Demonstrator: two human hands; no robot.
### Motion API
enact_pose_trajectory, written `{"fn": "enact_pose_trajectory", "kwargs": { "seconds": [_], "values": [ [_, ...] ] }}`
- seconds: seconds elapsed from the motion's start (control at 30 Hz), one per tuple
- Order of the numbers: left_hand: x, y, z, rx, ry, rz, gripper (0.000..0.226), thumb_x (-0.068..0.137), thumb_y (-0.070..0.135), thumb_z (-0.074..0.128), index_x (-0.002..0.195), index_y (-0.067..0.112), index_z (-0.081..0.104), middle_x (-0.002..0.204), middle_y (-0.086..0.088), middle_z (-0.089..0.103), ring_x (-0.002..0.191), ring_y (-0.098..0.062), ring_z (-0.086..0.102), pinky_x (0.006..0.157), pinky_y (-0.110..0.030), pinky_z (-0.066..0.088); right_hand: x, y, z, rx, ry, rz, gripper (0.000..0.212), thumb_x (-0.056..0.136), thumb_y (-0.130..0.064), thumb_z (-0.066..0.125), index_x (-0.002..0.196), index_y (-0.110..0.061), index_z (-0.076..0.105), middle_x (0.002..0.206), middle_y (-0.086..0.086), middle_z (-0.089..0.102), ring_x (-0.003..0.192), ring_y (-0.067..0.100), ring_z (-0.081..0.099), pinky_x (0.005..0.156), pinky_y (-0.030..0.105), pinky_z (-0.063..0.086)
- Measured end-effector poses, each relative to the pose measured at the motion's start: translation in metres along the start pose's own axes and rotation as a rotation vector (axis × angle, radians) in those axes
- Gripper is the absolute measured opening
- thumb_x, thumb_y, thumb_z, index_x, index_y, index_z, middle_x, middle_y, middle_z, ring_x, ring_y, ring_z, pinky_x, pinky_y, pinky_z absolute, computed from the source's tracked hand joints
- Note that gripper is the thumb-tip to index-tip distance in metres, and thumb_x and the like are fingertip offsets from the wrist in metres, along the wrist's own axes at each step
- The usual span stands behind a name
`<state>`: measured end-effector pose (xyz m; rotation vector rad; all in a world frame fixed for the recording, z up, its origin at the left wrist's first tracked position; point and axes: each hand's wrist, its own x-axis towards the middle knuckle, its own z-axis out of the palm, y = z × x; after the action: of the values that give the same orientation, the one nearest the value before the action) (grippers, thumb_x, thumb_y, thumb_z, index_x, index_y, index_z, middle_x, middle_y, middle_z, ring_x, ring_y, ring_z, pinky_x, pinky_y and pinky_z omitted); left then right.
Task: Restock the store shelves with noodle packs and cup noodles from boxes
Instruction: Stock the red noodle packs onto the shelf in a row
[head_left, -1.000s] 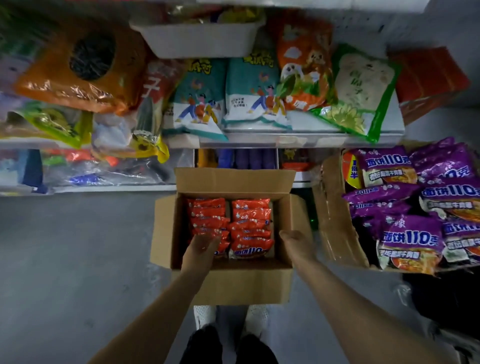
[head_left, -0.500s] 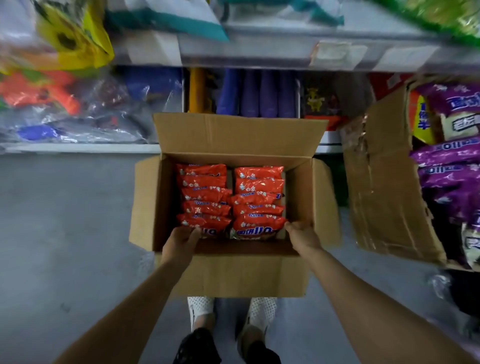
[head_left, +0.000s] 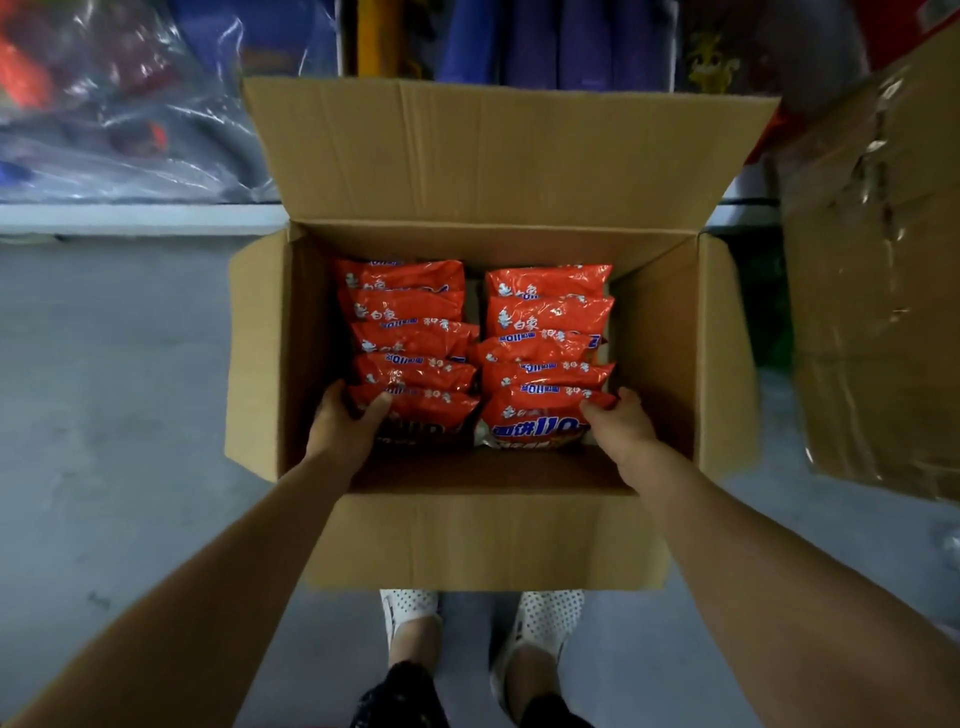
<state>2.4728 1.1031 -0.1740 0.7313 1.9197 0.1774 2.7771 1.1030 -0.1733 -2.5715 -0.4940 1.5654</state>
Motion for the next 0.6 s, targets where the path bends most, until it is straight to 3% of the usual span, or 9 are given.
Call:
{"fn": "enact_pose_trajectory", "kwargs": {
  "seconds": [0.07,0.17,0.23,0.33,0.47,0.6],
  "values": [
    [0.005,-0.002,0.003,-0.006,0.006,-0.027,0.081,0.091,0.048,0.068,0.156,0.022,0.028,0.149,-0.013,0.046,0.133,-0.038,0.047,0.103,-0.049,0.043,0.005,0.002,0.004,0.074,0.043,0.039,0.083,0.095,-0.035,0.068,0.159,-0.019,0.018,0.148,0.012,0.051,0.13,0.035,0.055,0.104,0.049,0.045],
    [0.011,-0.004,0.003,-0.014,-0.021,-0.052,0.078,0.089,0.039,0.073,0.154,0.022,0.033,0.145,-0.012,0.051,0.131,-0.036,0.049,0.098,-0.045,0.043,0.02,0.011,0.01,0.13,0.057,0.08,0.09,0.087,-0.034,0.076,0.158,-0.022,0.022,0.144,0.013,0.054,0.122,0.034,0.061,0.104,0.051,0.049],
    [0.016,-0.008,0.003,-0.026,-0.038,-0.066,0.077,0.087,0.034,0.076,0.152,0.021,0.036,0.143,-0.011,0.052,0.131,-0.035,0.049,0.101,-0.046,0.042,0.025,0.014,0.014,0.102,0.044,0.081,0.077,0.086,-0.032,0.077,0.151,-0.022,0.037,0.14,0.007,0.059,0.119,0.032,0.062,0.101,0.05,0.051],
    [0.02,-0.011,0.005,-0.019,-0.045,-0.079,0.08,0.083,0.033,0.081,0.149,0.021,0.04,0.141,-0.01,0.054,0.129,-0.034,0.05,0.106,-0.051,0.044,0.021,0.01,0.016,0.005,0.005,0.031,0.041,0.09,-0.02,0.074,0.129,-0.019,0.06,0.129,0.007,0.065,0.115,0.029,0.063,0.1,0.047,0.051],
    [0.025,-0.013,0.007,-0.02,-0.024,-0.103,0.078,0.078,0.031,0.085,0.144,0.019,0.045,0.137,-0.011,0.057,0.126,-0.034,0.053,0.104,-0.053,0.046,0.022,0.008,0.019,-0.13,-0.058,-0.015,0.046,0.087,-0.006,0.074,0.13,-0.017,0.063,0.131,0.009,0.064,0.122,0.03,0.06,0.105,0.045,0.048],
    [0.028,-0.014,0.008,-0.034,-0.028,-0.11,0.07,0.079,0.019,0.084,0.14,0.017,0.049,0.134,-0.01,0.057,0.126,-0.033,0.053,0.102,-0.046,0.045,0.029,0.013,0.021,-0.205,-0.066,-0.021,0.047,0.086,-0.007,0.077,0.13,-0.013,0.063,0.13,0.011,0.065,0.122,0.032,0.06,0.102,0.043,0.046]
  ]
}}
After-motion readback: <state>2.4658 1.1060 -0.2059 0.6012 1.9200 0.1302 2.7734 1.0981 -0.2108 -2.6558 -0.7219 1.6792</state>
